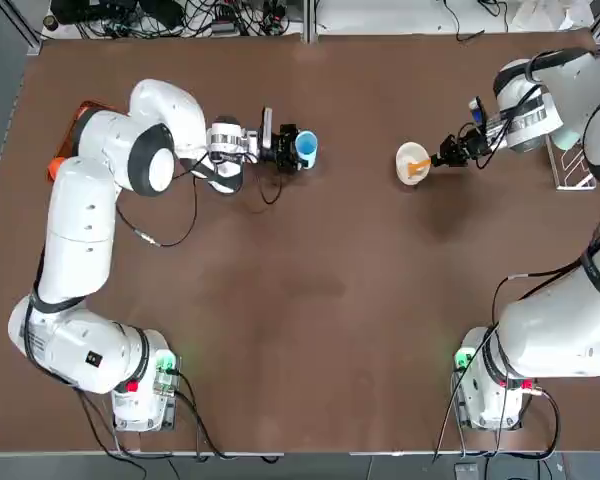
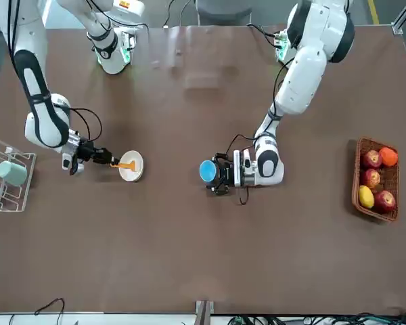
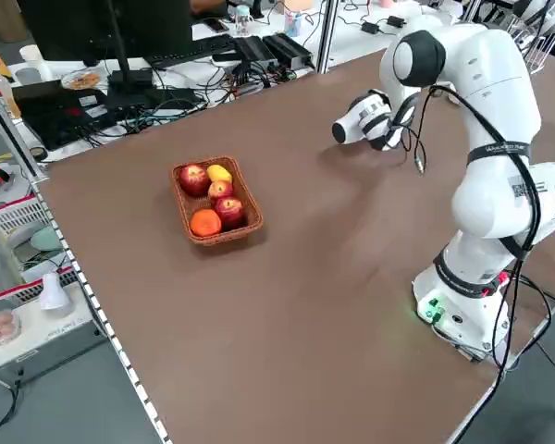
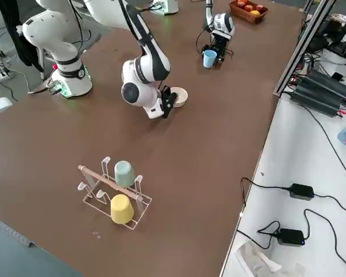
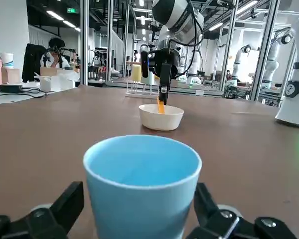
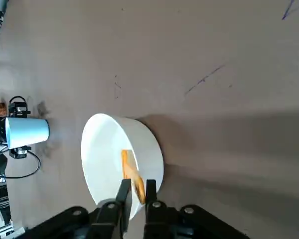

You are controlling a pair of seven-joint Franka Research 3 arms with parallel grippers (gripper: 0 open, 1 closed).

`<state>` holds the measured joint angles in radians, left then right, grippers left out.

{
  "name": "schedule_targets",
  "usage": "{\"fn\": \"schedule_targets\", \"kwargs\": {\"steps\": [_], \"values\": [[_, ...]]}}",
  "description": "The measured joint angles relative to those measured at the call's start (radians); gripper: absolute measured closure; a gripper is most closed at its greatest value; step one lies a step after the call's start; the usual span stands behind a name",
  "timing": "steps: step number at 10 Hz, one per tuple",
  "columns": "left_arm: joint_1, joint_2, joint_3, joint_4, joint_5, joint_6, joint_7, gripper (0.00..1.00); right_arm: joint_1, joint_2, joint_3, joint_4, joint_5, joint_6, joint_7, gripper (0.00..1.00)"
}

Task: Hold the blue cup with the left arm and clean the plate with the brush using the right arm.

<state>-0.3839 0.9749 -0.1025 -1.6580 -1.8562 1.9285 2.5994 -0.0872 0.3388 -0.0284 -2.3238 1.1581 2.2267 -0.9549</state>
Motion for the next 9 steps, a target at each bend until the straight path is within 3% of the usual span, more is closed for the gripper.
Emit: {"fn": "schedule_targets", "kwargs": {"steps": [4, 6, 9], "values": [[-0.001, 0.001, 0.0, 0.003, -0.011, 0.001, 0.0, 0.1, 0.0, -0.001, 0.0, 0.002, 0.005, -0.014, 0.002, 0.95], [-0.001, 0.001, 0.0, 0.004, -0.012, 0.001, 0.0, 0.29, 0.0, -0.001, 0.0, 0.003, 0.006, -0.015, 0.002, 0.95], [-0.001, 0.001, 0.0, 0.006, -0.012, 0.001, 0.0, 0.3, 0.0, -0.002, 0.001, 0.005, 0.007, -0.016, 0.028, 0.95]]}}
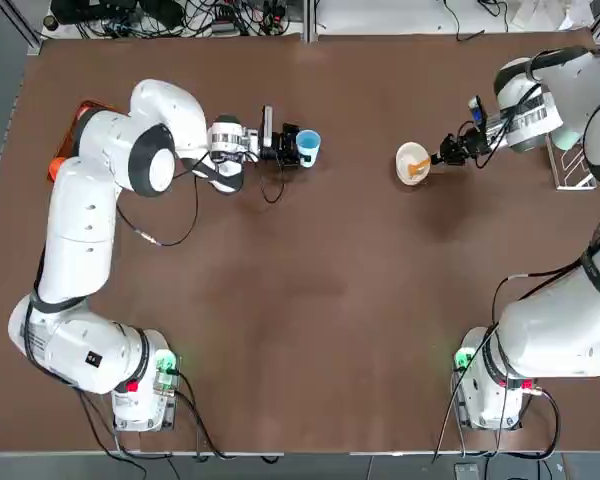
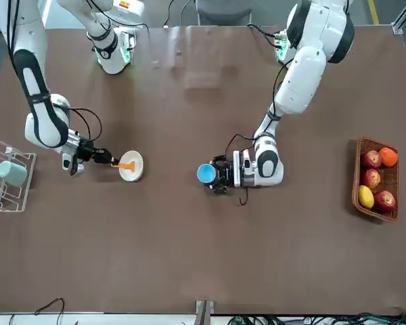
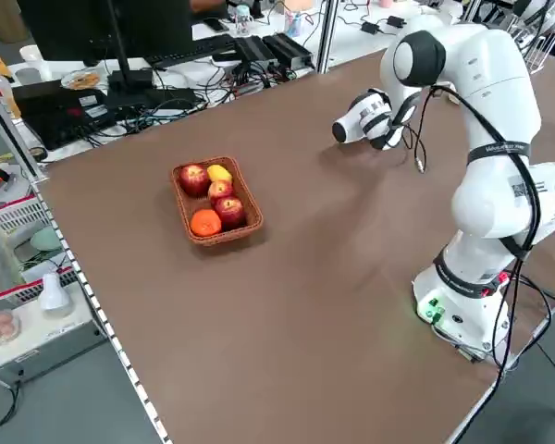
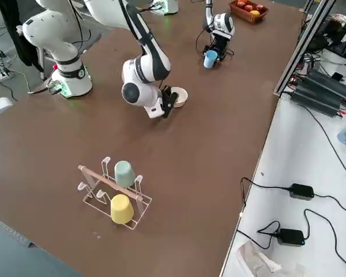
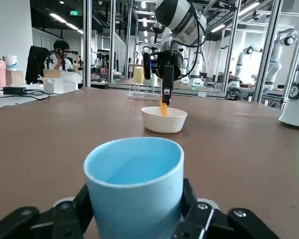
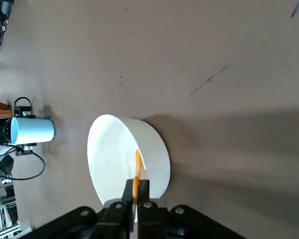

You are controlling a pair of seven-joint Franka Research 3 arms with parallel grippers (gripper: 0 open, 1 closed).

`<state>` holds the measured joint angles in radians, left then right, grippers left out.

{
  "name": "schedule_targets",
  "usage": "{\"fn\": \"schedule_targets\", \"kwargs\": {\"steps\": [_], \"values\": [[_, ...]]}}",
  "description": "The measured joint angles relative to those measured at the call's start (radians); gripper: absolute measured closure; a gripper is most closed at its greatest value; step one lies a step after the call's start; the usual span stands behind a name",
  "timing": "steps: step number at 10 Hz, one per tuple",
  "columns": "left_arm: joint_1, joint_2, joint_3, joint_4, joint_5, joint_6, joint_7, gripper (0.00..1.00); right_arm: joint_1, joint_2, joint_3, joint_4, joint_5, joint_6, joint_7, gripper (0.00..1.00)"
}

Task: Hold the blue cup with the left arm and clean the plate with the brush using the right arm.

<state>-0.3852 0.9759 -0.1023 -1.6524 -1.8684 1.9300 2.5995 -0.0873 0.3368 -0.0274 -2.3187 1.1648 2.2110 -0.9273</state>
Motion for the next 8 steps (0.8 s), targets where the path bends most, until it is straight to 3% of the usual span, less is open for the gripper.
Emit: {"fn": "schedule_targets", "kwargs": {"steps": [3, 5, 8], "values": [[0.0, 0.0, 0.0, 0.0, 0.0, 0.001, 0.001, 0.26, 0.0, -0.016, 0.002, 0.004, 0.0, -0.004, 0.054, 0.95], [0.0, 0.0, 0.001, 0.002, 0.0, 0.001, 0.011, 0.32, 0.001, -0.031, 0.002, 0.004, 0.0, -0.007, 0.073, 0.95], [0.0, 0.0, 0.004, 0.003, 0.0, 0.001, 0.014, 0.32, 0.027, -0.079, 0.006, 0.006, -0.01, -0.016, 0.169, 0.95]]}}
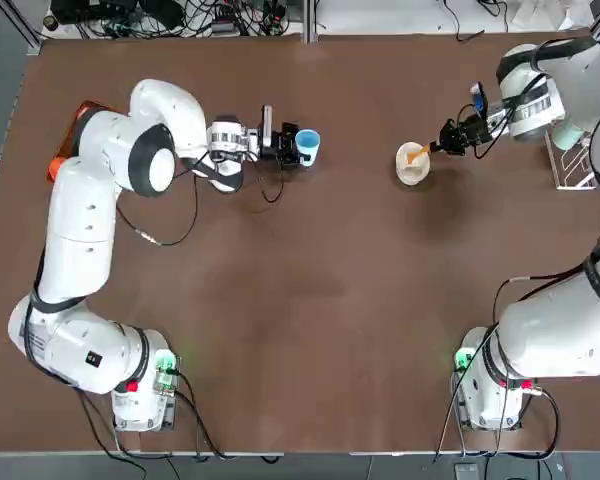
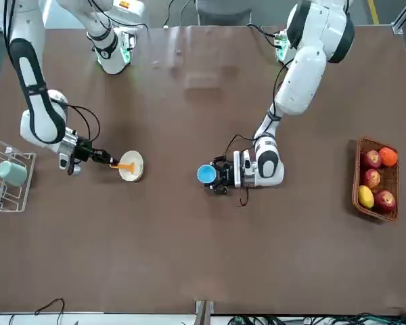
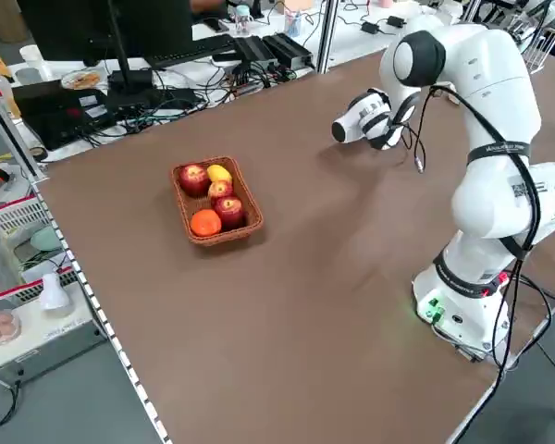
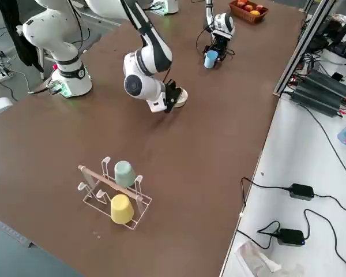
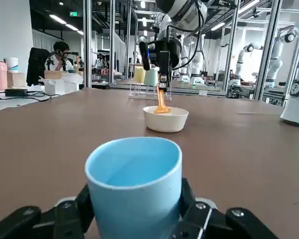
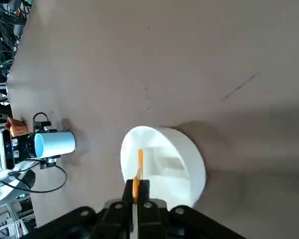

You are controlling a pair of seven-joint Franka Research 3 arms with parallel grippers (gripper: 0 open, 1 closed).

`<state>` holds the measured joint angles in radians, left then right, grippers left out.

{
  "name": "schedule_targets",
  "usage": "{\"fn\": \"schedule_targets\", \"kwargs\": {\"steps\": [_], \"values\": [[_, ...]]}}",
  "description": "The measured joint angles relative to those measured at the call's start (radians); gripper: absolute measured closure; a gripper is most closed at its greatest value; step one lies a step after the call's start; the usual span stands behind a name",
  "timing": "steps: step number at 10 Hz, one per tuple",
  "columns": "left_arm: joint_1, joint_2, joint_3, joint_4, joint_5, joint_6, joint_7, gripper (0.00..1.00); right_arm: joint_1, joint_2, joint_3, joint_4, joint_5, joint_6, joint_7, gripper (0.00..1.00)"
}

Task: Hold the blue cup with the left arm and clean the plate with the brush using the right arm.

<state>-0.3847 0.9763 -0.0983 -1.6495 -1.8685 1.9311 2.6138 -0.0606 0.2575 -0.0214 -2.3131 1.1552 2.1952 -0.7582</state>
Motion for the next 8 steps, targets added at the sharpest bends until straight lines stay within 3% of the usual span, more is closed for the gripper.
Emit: {"fn": "schedule_targets", "kwargs": {"steps": [8], "values": [[0.004, 0.0, 0.001, -0.001, 0.0, 0.0, 0.002, 0.26, 0.136, -0.181, 0.006, 0.001, -0.224, -0.01, 0.482, 0.95]]}}
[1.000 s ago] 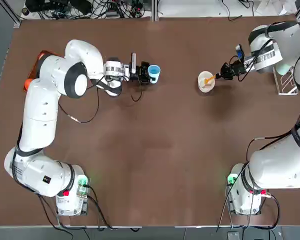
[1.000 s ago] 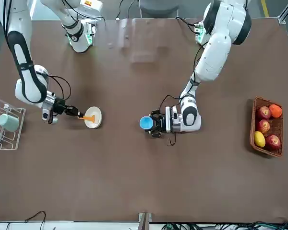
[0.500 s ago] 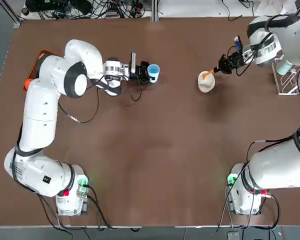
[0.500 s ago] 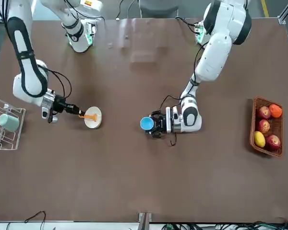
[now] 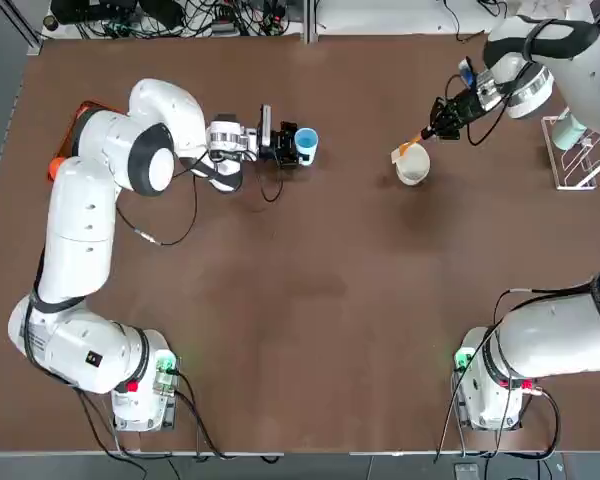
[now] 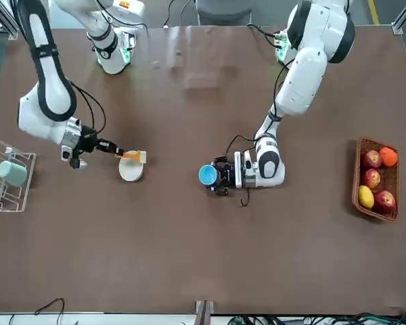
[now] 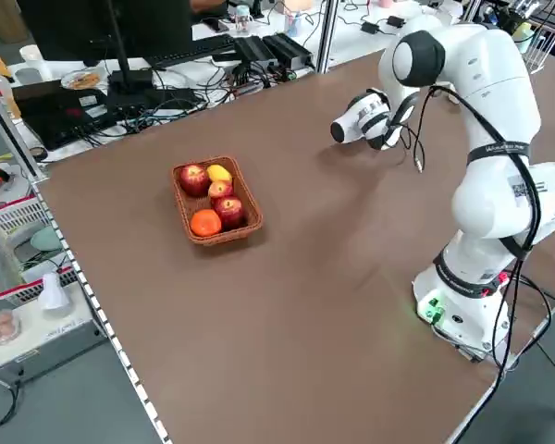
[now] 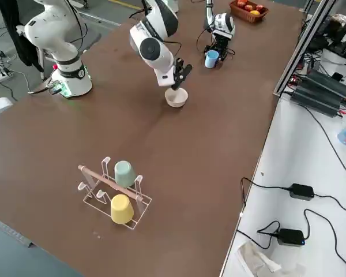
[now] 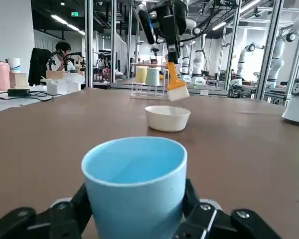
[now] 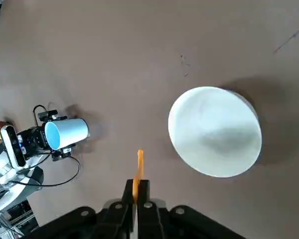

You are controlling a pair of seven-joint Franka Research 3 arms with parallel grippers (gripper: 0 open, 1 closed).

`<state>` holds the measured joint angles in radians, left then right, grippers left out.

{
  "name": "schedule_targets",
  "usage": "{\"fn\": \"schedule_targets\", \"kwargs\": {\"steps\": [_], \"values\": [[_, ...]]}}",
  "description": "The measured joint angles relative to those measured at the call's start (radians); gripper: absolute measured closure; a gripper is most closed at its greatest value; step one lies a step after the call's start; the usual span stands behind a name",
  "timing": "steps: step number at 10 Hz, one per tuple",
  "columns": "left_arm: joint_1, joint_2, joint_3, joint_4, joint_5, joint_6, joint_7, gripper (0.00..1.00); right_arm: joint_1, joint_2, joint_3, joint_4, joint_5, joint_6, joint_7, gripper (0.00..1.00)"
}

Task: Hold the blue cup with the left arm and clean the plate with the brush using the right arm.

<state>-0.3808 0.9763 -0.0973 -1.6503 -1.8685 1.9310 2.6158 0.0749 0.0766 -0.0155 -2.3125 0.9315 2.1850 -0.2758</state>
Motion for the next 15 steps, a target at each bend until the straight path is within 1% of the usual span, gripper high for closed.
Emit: {"fn": "schedule_targets", "kwargs": {"steps": [2, 3, 5, 7, 9, 10, 12, 15], "values": [[-0.002, 0.0, 0.0, 0.0, 0.0, 0.0, 0.0, 0.23, 0.055, -0.033, 0.002, 0.001, -0.02, 0.01, 0.08, 0.95], [-0.003, 0.0, 0.0, 0.0, 0.0, 0.0, 0.0, 0.23, 0.098, -0.049, 0.004, 0.002, -0.051, 0.03, 0.142, 0.95], [-0.003, 0.0, -0.001, 0.0, 0.0, 0.0, 0.0, 0.23, 0.191, -0.078, 0.007, 0.02, -0.166, 0.056, 0.335, 0.95], [-0.005, 0.0, -0.001, -0.001, 0.0, 0.0, 0.0, 0.23, 0.259, -0.087, 0.008, 0.055, -0.25, 0.061, 0.497, 0.95], [-0.01, 0.0, -0.001, -0.001, 0.0, 0.0, 0.0, 0.23, 0.303, -0.087, 0.009, 0.084, -0.271, 0.063, 0.586, 0.95], [-0.012, 0.0, -0.001, -0.001, 0.0, 0.0, 0.0, 0.23, 0.323, -0.087, 0.009, 0.095, -0.272, 0.084, 0.616, 0.95], [-0.012, 0.0, -0.001, -0.001, 0.0, 0.0, 0.0, 0.23, 0.389, -0.087, 0.009, 0.101, -0.272, 0.167, 0.684, 0.95], [-0.012, 0.0, -0.001, -0.002, 0.0, -0.001, 0.0, 0.25, 0.468, -0.081, 0.01, 0.101, -0.273, 0.246, 0.749, 0.95]]}}
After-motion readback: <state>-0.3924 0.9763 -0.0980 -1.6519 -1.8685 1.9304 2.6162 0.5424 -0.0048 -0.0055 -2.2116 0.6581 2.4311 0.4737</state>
